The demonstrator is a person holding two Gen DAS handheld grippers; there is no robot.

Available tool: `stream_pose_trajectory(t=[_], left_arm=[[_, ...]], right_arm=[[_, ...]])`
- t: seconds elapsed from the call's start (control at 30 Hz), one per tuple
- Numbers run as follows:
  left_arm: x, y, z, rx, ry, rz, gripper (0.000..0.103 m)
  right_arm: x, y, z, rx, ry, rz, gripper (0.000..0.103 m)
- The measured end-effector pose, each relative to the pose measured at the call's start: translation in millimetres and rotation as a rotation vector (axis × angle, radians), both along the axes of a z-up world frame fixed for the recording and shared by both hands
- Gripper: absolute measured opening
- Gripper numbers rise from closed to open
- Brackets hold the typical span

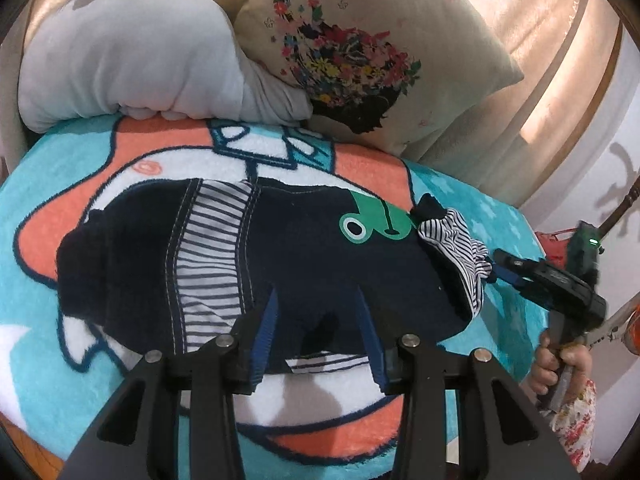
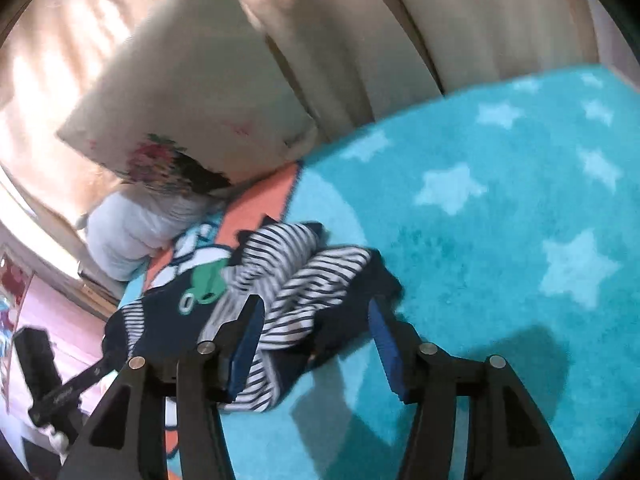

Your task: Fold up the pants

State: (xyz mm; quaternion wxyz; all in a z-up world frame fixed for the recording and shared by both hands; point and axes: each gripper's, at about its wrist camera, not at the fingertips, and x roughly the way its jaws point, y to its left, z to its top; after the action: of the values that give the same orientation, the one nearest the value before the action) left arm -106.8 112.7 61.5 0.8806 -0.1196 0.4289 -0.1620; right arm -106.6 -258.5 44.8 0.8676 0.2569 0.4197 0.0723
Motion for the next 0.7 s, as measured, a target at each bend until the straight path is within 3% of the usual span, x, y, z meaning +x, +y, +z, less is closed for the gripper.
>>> stream_pose_trajectory(t=[0.07,0.1,0.13,0.17,0.27,0.37,0.47,0.53,0.57,0.6,0.63,0.67,0.7], left_arm=[[-2,2,3,0.007,-0.006,0.010,0.039],[-3,4,4,0.011,-0.009,0.018,0.039],[-3,8,6,0.013,-0.011,0.031,0.040],[-1,12,6,0.013,-0.012,0.042,0.040],[4,27,4,0.015,-0.004,0.094,0.041],[7,40,-2,0.007,0.012,0.128,0.041],[8,47,-5,0.004,0.019,0.143,0.041],[8,49,-6,0.009,0.021,0.148,0.042],[8,50,-6,0.010,0.021,0.147,0.042],[8,50,-6,0.009,0.022,0.146,0.042],[8,49,-5,0.009,0.020,0.143,0.042],[7,48,-5,0.011,0.017,0.142,0.042],[5,48,-4,0.015,0.014,0.143,0.043]], right_arm=[[9,0,-13,0.039,0.018,-0.008,0.056],[8,-2,-13,0.046,0.002,-0.014,0.048],[9,-3,-13,0.069,0.001,-0.002,0.016],[6,-7,-13,0.113,-0.004,0.002,0.013],[-9,-17,-1,0.032,-0.025,-0.061,0.012],[-22,-34,6,-0.104,0.019,-0.168,0.006],[-33,-48,12,-0.224,0.067,-0.274,0.007],[-36,-40,23,-0.229,0.031,-0.252,0.010],[-35,-30,28,-0.222,0.004,-0.205,0.016],[-30,-17,32,-0.215,-0.017,-0.143,0.026],[-22,4,36,-0.209,-0.037,-0.056,0.053],[-16,19,37,-0.210,-0.052,-0.001,0.070],[-10,34,38,-0.223,-0.062,0.045,0.071]])
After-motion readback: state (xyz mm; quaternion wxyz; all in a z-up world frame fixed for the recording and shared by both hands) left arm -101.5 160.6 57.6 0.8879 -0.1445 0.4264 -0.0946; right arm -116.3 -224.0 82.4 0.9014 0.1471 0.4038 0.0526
